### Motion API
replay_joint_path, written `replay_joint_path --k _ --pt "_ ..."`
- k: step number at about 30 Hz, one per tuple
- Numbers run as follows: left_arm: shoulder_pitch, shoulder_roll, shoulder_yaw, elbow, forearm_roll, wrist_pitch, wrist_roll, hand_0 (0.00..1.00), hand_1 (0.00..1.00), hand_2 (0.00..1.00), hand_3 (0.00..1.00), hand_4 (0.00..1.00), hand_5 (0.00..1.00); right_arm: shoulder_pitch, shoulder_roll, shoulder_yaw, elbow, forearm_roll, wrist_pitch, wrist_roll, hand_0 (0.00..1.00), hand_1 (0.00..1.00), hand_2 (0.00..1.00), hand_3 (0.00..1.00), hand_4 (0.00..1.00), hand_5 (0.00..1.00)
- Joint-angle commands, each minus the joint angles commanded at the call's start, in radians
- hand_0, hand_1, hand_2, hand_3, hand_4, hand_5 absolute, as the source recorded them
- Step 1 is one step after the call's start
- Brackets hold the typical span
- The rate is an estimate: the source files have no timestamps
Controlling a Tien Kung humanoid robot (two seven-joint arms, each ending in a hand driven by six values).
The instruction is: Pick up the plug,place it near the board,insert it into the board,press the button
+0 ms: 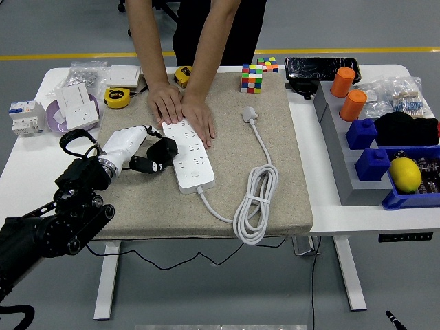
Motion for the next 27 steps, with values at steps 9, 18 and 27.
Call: replay_joint_path --k 9,18,27 --pt "0.011 0.044 -0.053 -0.079 -0.026 -0.184 0.073 0.954 0.998 0.974 0.920 0.998 0.405 0.000 0.000 0.003 0.000 0.002 -0.002 0.000 0.807 0.739 0.730 0.755 0.998 0.998" --pt "0.083 0.040 -0.266 -0.211 -0.078 -0.376 0.221 0.998 0.998 0.998 0.983 0.998 0.710 0.003 -0.001 0.002 0.000 0.006 -0.004 0.001 0.807 0.740 0.729 0.755 0.998 0.998" --pt "0.299 -0.096 -0.467 -0.405 -0.351 -0.060 -0.041 0.893 0.913 0.866 0.834 0.998 0.868 -0.005 0.007 0.003 0.000 0.003 -0.002 0.000 0.805 0.740 0.729 0.755 0.998 0.998"
